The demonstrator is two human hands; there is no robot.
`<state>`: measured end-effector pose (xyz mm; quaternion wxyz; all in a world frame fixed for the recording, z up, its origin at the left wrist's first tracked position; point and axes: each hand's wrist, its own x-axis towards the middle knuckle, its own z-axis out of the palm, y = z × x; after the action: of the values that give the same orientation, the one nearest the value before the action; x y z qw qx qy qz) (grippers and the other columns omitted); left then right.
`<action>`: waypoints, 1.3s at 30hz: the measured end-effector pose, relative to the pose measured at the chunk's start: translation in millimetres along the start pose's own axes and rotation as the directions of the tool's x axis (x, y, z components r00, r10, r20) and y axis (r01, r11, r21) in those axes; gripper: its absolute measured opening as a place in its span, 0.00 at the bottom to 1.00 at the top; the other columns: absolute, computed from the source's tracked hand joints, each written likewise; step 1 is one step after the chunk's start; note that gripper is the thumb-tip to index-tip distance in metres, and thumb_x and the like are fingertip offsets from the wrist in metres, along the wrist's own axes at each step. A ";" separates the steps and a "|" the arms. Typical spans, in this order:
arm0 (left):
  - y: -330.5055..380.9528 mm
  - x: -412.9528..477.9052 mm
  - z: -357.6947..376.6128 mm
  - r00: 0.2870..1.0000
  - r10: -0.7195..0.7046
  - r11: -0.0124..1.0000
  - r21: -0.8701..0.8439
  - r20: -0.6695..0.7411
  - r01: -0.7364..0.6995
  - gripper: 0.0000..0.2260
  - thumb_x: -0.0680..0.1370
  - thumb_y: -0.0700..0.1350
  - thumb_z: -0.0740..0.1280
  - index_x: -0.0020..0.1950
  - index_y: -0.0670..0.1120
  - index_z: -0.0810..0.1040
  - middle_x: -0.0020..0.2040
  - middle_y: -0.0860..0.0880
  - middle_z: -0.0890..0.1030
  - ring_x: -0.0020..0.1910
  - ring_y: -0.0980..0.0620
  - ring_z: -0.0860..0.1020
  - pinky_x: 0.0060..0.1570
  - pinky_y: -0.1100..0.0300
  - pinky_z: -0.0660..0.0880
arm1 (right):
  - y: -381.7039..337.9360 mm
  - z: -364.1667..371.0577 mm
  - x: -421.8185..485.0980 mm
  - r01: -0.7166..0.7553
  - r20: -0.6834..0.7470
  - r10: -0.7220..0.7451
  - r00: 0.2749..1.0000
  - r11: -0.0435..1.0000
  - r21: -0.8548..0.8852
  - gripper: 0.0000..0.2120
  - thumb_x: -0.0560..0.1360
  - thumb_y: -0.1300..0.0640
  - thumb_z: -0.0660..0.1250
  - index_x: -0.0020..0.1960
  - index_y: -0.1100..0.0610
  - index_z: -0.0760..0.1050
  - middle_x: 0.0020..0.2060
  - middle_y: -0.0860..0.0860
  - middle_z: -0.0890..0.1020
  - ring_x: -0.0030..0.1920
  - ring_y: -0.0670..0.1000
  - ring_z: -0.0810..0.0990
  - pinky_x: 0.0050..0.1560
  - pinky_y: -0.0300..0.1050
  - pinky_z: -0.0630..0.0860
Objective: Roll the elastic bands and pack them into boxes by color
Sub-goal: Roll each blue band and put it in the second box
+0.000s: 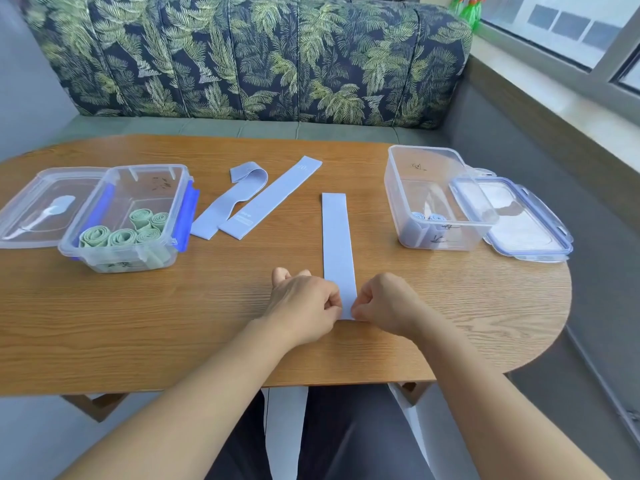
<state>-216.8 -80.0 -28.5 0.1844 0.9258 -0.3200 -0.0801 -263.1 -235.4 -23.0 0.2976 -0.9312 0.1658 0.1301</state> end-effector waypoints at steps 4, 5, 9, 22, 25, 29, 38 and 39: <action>2.4 5.9 -4.1 0.999 -0.021 1.000 0.021 0.039 0.020 0.07 0.79 0.51 0.64 0.45 0.52 0.81 0.40 0.57 0.79 0.49 0.55 0.72 0.54 0.55 0.57 | -5.2 -5.4 2.2 -0.067 0.067 0.062 0.996 0.995 0.073 0.04 0.70 0.64 0.69 0.39 0.64 0.81 0.32 0.54 0.82 0.32 0.52 0.78 0.36 0.44 0.77; 3.1 6.5 -5.3 0.999 -0.024 1.000 0.016 0.047 0.023 0.07 0.79 0.51 0.65 0.45 0.52 0.81 0.40 0.57 0.79 0.47 0.55 0.72 0.53 0.55 0.57 | -6.5 -6.5 2.2 -0.077 0.077 0.070 0.995 0.993 0.091 0.04 0.69 0.65 0.69 0.38 0.65 0.81 0.30 0.54 0.81 0.30 0.51 0.77 0.36 0.44 0.78; 1.0 7.7 -6.5 0.999 -0.035 0.999 -0.027 0.030 0.035 0.06 0.77 0.52 0.67 0.42 0.53 0.79 0.36 0.58 0.78 0.49 0.57 0.73 0.49 0.55 0.55 | -7.5 -9.9 1.3 -0.138 0.136 0.115 0.984 0.975 0.172 0.02 0.70 0.66 0.70 0.39 0.65 0.80 0.31 0.55 0.82 0.28 0.49 0.77 0.34 0.40 0.78; 4.4 14.7 -8.5 0.998 -0.024 0.999 0.040 0.062 0.022 0.05 0.76 0.51 0.68 0.45 0.52 0.82 0.35 0.59 0.76 0.47 0.57 0.73 0.52 0.54 0.57 | 0.1 -9.8 -5.2 -0.105 0.126 0.071 0.990 0.951 0.290 0.08 0.70 0.66 0.71 0.35 0.61 0.75 0.29 0.55 0.80 0.27 0.49 0.74 0.28 0.39 0.72; 4.1 16.2 -8.4 0.997 -0.036 0.999 0.040 0.073 0.033 0.05 0.76 0.52 0.69 0.44 0.52 0.82 0.35 0.59 0.77 0.46 0.58 0.73 0.51 0.54 0.57 | 3.3 -5.9 -9.9 -0.042 0.015 0.039 0.999 0.967 0.250 0.05 0.70 0.64 0.70 0.36 0.59 0.78 0.27 0.50 0.79 0.28 0.49 0.76 0.32 0.43 0.74; 2.9 16.9 -7.7 0.997 -0.030 0.998 0.053 0.070 0.027 0.05 0.76 0.51 0.68 0.42 0.52 0.81 0.35 0.59 0.77 0.44 0.58 0.72 0.51 0.54 0.57 | 0.2 2.9 -22.1 0.182 -0.291 -0.177 0.940 0.983 -0.011 0.05 0.72 0.61 0.68 0.41 0.55 0.82 0.33 0.45 0.80 0.37 0.49 0.78 0.38 0.46 0.77; -1.3 16.5 -6.4 0.996 -0.048 0.999 -0.002 0.080 0.049 0.07 0.76 0.54 0.69 0.43 0.54 0.82 0.37 0.59 0.79 0.45 0.60 0.74 0.49 0.54 0.55 | 15.1 48.1 -22.3 0.424 -0.342 -0.594 0.728 0.782 -0.456 0.09 0.61 0.65 0.78 0.36 0.53 0.82 0.31 0.47 0.74 0.30 0.50 0.74 0.20 0.39 0.66; -1.6 16.2 -6.1 0.996 -0.048 0.999 -0.013 0.080 0.049 0.07 0.76 0.55 0.69 0.43 0.54 0.82 0.36 0.59 0.78 0.44 0.60 0.74 0.49 0.54 0.55 | 16.0 49.7 -22.2 0.421 -0.365 -0.600 0.712 0.780 -0.462 0.11 0.60 0.66 0.79 0.35 0.54 0.81 0.31 0.47 0.74 0.30 0.50 0.74 0.19 0.39 0.66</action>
<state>-201.5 -87.1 -24.0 0.1763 0.9280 -0.3039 -0.1238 -296.6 -212.9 -62.8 0.1014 -0.9778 -0.0582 -0.1738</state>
